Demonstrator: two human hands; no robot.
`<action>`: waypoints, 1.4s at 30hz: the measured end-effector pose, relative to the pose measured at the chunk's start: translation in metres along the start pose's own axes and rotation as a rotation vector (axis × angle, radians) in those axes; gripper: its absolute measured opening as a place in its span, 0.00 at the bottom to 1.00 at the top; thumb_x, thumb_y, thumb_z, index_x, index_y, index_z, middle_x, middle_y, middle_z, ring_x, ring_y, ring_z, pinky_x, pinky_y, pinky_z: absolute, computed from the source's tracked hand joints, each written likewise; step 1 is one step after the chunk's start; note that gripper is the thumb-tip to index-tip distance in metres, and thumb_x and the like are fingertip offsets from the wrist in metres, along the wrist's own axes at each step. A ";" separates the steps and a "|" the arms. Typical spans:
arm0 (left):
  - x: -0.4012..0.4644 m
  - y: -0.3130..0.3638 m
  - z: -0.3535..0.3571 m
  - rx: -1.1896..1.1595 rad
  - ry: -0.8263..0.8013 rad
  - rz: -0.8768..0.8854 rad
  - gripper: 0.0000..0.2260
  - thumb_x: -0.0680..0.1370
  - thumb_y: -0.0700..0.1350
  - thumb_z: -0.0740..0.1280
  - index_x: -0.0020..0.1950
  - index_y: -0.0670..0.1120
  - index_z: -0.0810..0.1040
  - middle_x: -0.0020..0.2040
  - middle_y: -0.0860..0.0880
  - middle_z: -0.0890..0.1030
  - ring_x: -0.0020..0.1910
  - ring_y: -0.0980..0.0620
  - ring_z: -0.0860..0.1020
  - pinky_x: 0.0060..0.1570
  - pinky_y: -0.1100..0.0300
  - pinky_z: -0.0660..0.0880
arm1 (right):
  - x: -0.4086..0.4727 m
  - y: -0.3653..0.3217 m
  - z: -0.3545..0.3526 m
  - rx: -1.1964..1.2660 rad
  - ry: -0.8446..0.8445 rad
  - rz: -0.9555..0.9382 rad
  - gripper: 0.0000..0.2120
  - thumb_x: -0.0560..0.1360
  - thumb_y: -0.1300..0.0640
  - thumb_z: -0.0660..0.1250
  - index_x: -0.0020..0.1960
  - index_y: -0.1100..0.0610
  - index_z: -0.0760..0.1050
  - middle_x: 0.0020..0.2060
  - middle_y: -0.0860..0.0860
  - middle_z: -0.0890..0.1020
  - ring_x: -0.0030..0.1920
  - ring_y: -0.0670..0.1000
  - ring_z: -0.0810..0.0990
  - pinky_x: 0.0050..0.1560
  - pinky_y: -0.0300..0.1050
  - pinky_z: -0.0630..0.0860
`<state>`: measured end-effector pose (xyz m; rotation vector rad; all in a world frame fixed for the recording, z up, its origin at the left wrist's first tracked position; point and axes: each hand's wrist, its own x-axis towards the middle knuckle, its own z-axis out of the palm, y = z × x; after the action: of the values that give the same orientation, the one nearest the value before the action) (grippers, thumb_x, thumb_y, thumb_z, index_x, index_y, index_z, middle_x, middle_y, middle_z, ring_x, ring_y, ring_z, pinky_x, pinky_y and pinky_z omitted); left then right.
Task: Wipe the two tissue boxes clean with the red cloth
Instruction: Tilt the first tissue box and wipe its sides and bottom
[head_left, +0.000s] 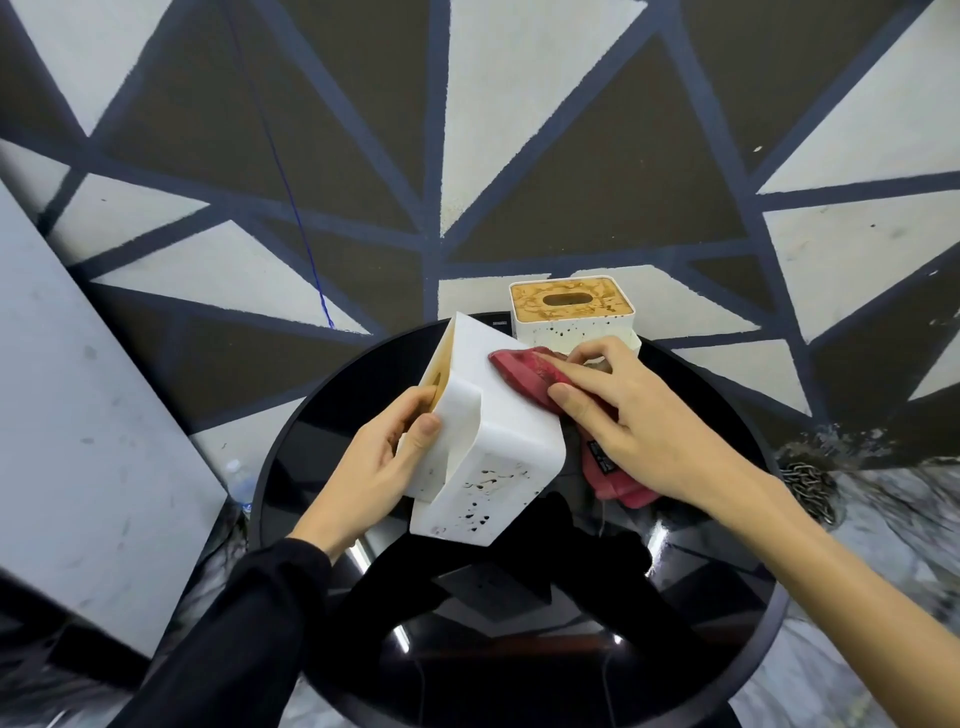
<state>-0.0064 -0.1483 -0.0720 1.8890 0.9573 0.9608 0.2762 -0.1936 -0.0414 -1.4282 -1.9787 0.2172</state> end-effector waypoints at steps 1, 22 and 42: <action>0.001 0.000 0.000 0.000 -0.002 0.001 0.27 0.79 0.73 0.60 0.67 0.56 0.79 0.61 0.49 0.84 0.59 0.38 0.81 0.62 0.34 0.76 | -0.005 0.000 0.000 0.006 0.006 -0.008 0.27 0.82 0.36 0.53 0.74 0.46 0.75 0.60 0.44 0.70 0.59 0.44 0.74 0.58 0.51 0.78; -0.004 0.001 -0.005 0.020 -0.019 0.033 0.27 0.80 0.62 0.64 0.77 0.52 0.75 0.72 0.62 0.79 0.72 0.58 0.77 0.71 0.56 0.73 | -0.018 -0.001 0.008 0.095 0.063 0.080 0.28 0.81 0.34 0.52 0.75 0.42 0.73 0.60 0.41 0.71 0.62 0.43 0.73 0.58 0.35 0.72; 0.008 0.018 0.020 0.034 0.228 -0.008 0.19 0.89 0.56 0.57 0.45 0.47 0.77 0.40 0.42 0.78 0.37 0.49 0.73 0.39 0.51 0.70 | -0.024 -0.028 -0.003 0.169 0.327 0.005 0.19 0.85 0.47 0.59 0.71 0.53 0.78 0.58 0.47 0.74 0.57 0.39 0.75 0.57 0.24 0.65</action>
<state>0.0190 -0.1552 -0.0618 1.8290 1.1184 1.1809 0.2603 -0.2269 -0.0353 -1.2712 -1.6512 0.1389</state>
